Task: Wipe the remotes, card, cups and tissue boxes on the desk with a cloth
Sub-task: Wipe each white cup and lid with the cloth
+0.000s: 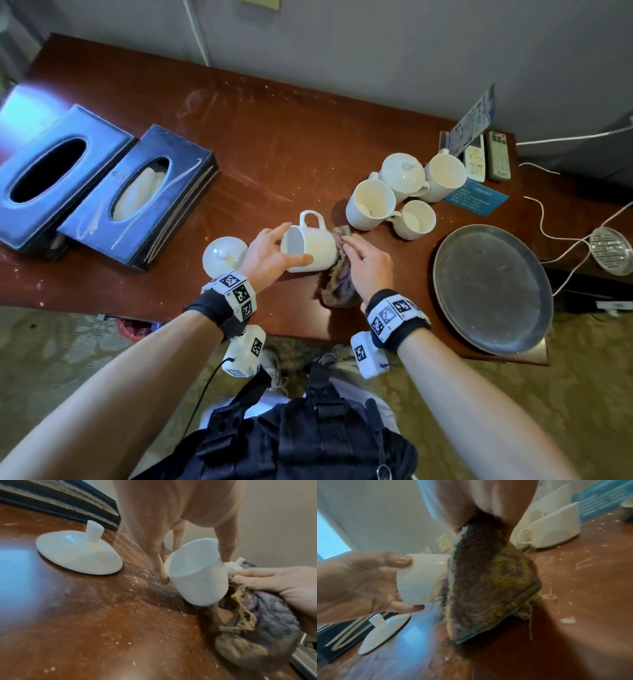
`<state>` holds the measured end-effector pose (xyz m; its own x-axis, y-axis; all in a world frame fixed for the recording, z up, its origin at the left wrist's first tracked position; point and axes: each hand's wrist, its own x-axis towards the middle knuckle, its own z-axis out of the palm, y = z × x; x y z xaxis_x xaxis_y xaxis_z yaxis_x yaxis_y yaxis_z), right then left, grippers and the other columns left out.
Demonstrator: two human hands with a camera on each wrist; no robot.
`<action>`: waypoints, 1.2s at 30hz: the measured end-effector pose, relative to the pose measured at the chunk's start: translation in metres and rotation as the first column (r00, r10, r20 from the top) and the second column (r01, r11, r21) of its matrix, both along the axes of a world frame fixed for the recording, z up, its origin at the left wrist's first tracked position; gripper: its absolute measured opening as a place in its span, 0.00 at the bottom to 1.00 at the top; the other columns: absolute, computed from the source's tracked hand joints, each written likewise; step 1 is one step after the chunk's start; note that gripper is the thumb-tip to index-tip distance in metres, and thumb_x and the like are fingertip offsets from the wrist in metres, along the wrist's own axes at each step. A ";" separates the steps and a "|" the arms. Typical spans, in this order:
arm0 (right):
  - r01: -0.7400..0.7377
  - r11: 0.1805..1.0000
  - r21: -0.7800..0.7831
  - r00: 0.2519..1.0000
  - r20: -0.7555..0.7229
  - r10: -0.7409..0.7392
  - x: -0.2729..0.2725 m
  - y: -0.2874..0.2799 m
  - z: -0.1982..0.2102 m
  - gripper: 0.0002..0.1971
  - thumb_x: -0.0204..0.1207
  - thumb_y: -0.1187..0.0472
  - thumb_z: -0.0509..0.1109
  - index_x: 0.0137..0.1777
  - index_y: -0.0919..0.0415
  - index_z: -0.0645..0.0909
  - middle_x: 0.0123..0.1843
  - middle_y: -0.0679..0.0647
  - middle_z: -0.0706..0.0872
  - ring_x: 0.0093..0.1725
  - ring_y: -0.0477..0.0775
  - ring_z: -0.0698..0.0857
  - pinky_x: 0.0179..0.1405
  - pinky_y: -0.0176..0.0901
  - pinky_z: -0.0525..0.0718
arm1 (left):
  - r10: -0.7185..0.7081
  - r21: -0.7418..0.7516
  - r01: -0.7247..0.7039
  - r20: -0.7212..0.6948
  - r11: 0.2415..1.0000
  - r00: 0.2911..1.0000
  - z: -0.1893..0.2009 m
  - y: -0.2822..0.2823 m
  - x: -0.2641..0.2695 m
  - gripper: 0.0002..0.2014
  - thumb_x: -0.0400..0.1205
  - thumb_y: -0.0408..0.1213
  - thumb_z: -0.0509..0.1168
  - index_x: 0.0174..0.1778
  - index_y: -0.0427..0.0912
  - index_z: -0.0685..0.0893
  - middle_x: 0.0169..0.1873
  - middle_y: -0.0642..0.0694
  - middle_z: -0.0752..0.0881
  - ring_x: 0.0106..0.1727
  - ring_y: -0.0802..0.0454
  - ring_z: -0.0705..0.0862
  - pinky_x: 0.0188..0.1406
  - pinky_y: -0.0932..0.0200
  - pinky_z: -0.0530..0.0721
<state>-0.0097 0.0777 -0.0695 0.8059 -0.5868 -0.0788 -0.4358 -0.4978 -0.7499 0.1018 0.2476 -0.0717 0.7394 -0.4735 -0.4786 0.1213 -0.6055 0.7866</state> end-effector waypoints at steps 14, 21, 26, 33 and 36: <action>-0.095 0.991 0.096 0.994 -0.044 0.100 0.022 0.022 0.016 0.16 0.86 0.59 0.62 0.70 0.51 0.83 0.73 0.48 0.82 0.73 0.52 0.77 0.67 0.33 0.69 | -0.112 0.041 0.108 0.117 0.993 0.987 0.002 -0.002 -0.004 0.44 0.74 0.50 0.78 0.84 0.52 0.65 0.64 0.50 0.71 0.64 0.51 0.72 0.63 0.58 0.71; -0.230 0.972 -0.050 0.952 0.197 0.235 0.002 0.036 -0.007 0.17 0.82 0.67 0.67 0.69 0.56 0.83 0.77 0.50 0.75 0.79 0.48 0.71 0.80 0.37 0.65 | 0.005 0.000 -0.005 -0.001 1.000 1.000 0.000 0.003 -0.001 0.57 0.56 0.69 0.75 0.84 0.53 0.67 0.68 0.49 0.74 0.64 0.47 0.82 0.67 0.43 0.82; -0.043 0.986 0.162 0.999 0.031 0.038 0.008 0.007 0.001 0.16 0.84 0.66 0.65 0.69 0.54 0.83 0.76 0.50 0.77 0.78 0.47 0.72 0.78 0.32 0.64 | -0.019 0.002 0.019 -0.037 1.000 0.999 0.004 0.002 0.000 0.57 0.55 0.69 0.74 0.83 0.54 0.67 0.69 0.48 0.73 0.65 0.45 0.81 0.68 0.41 0.80; -0.227 0.971 0.073 0.967 0.138 0.215 0.011 0.023 0.004 0.16 0.84 0.67 0.65 0.68 0.55 0.85 0.77 0.50 0.76 0.77 0.41 0.70 0.77 0.27 0.63 | -0.019 -0.035 0.017 -0.062 0.999 0.998 0.007 0.004 0.001 0.57 0.57 0.66 0.77 0.84 0.52 0.67 0.74 0.46 0.76 0.66 0.47 0.82 0.65 0.42 0.84; -0.081 0.980 0.184 0.996 0.037 0.075 0.005 0.006 -0.001 0.15 0.84 0.64 0.65 0.68 0.54 0.85 0.74 0.48 0.80 0.73 0.39 0.74 0.73 0.24 0.66 | -0.051 -0.023 0.049 -0.067 0.999 0.996 0.013 0.006 0.000 0.49 0.59 0.60 0.77 0.79 0.57 0.72 0.67 0.46 0.76 0.61 0.45 0.83 0.64 0.41 0.83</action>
